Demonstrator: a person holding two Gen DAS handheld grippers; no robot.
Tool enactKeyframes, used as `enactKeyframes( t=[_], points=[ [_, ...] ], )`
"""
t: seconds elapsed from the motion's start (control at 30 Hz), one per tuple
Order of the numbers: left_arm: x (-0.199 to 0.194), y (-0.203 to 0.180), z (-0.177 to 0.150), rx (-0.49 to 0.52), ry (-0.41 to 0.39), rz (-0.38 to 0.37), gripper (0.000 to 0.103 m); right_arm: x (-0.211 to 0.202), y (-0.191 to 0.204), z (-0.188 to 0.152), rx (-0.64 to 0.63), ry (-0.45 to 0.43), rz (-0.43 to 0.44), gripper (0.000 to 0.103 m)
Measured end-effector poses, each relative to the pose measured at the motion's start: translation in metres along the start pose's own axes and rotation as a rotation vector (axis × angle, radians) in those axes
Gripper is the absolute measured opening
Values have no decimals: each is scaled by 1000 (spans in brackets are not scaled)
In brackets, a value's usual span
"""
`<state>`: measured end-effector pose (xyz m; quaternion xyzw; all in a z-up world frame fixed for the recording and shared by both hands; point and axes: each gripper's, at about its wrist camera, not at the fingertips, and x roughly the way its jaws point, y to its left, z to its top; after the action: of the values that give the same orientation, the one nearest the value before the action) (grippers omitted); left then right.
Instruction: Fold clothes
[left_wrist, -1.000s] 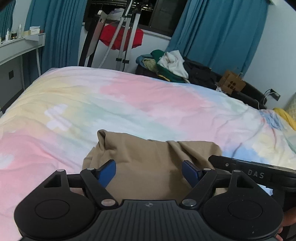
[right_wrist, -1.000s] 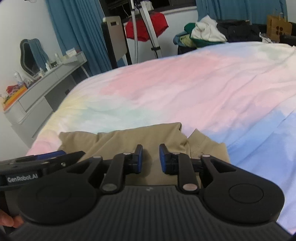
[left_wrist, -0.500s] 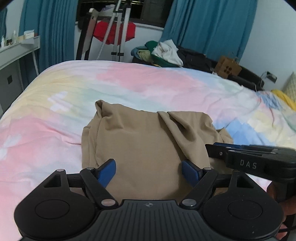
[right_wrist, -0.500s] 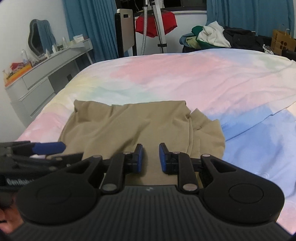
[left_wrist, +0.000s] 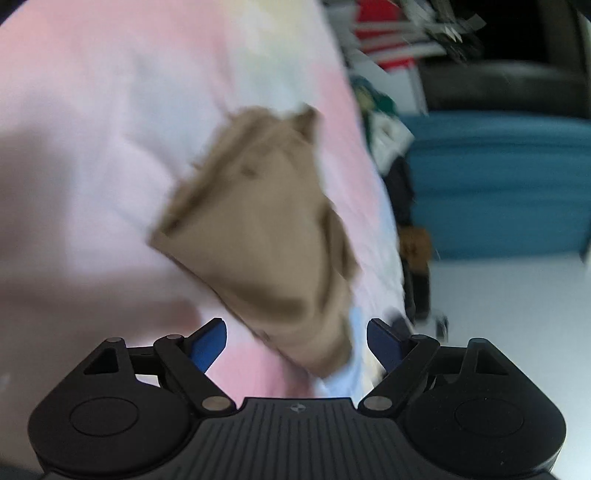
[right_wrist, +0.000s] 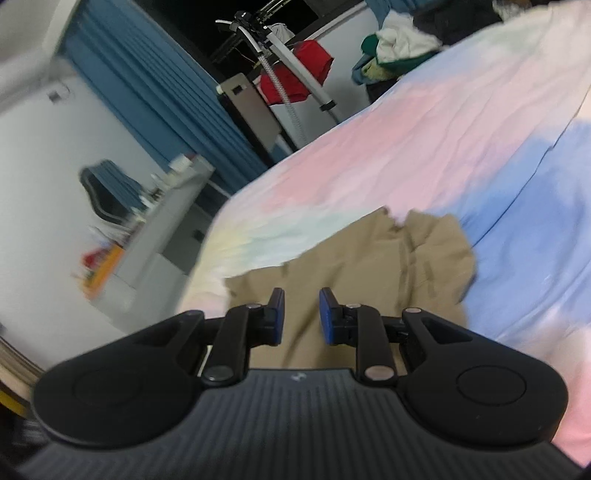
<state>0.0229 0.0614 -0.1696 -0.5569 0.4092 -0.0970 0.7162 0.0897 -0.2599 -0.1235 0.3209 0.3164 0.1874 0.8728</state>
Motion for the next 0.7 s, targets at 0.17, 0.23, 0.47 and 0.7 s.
enactKeyframes(
  t=[0.17, 0.23, 0.47, 0.7],
  points=[
    [19, 18, 19, -93, -72, -1, 60, 10, -6, -8, 167, 76, 126, 24],
    [21, 14, 21, -60, -94, -5, 45, 16, -10, -14, 242, 119, 168, 24],
    [13, -13, 19, 93, -162, -46, 22, 47, -20, -38, 458, 239, 276, 28],
    [9, -21, 12, 113, -185, -83, 21, 64, -54, -53, 773, 223, 379, 41]
  ],
)
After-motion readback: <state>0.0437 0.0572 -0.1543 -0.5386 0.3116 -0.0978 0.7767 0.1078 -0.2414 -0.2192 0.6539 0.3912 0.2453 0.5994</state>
